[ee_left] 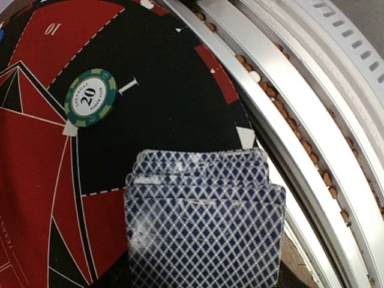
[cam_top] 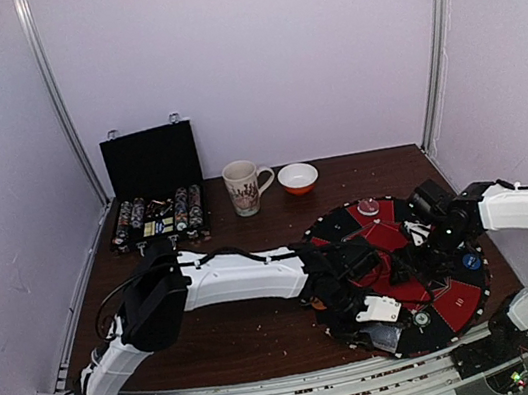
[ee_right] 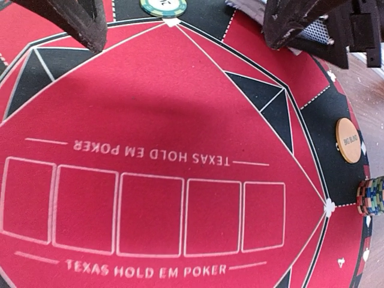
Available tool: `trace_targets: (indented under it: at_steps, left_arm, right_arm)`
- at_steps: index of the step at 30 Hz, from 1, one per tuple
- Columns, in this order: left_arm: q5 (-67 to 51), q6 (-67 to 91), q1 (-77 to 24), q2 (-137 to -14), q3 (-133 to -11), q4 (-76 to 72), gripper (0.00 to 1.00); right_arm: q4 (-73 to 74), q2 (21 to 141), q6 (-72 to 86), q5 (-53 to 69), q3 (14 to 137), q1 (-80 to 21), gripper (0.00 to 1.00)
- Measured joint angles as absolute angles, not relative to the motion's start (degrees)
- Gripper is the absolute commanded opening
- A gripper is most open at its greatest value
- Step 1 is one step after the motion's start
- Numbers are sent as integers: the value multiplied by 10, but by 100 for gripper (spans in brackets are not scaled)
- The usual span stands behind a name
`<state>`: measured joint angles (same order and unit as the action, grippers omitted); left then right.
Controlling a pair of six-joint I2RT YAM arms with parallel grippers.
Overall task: Distribute texas hold em gaming equipment
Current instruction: Pick up the poker card from position 2, then move the poker chip to the small blind area.
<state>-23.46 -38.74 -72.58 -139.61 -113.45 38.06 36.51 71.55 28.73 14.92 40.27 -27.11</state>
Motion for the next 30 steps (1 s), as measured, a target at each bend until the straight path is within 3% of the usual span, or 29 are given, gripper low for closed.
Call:
trace_targets:
  at_steps: [12, 30]
  left_arm:
    - [-200, -376, -729, -1327, -1020, 316, 46]
    - [-152, -280, -730, -1196, -803, 205, 43]
  right_arm:
    - [422, 683, 321, 72, 413, -284, 81]
    - [456, 706, 416, 39, 357, -413, 78]
